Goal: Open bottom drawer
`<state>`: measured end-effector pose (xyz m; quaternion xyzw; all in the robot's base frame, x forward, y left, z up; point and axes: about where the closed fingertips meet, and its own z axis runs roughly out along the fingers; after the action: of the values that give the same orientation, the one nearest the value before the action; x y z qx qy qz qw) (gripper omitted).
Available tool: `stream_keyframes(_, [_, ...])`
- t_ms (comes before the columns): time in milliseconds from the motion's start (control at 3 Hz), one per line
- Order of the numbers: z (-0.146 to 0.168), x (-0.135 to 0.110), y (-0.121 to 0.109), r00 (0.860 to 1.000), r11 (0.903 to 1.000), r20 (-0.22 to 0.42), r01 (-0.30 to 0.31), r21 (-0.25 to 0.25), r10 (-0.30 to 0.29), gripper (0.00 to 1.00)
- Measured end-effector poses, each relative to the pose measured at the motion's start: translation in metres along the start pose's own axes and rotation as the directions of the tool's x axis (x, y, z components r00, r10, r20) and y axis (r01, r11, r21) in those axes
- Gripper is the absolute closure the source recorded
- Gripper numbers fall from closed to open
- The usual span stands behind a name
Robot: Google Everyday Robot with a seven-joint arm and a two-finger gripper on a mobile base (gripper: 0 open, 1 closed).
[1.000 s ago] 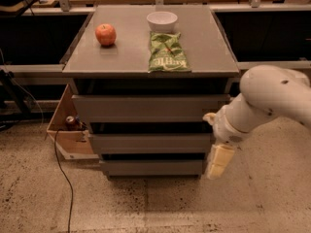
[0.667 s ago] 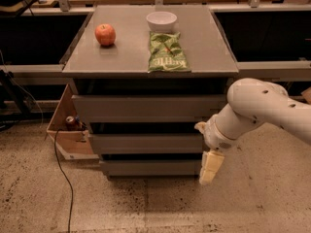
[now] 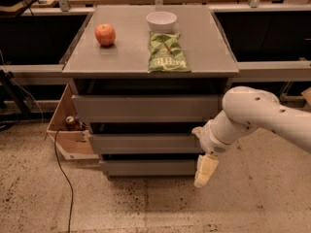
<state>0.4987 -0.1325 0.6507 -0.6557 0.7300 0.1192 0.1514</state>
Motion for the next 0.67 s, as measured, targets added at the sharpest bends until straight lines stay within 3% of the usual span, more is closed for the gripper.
stream_keyframes(667, [0.098, 0.0, -0.02, 0.999, 0.9997, 0.045, -0.01, -0.021, 0.01, 0.0])
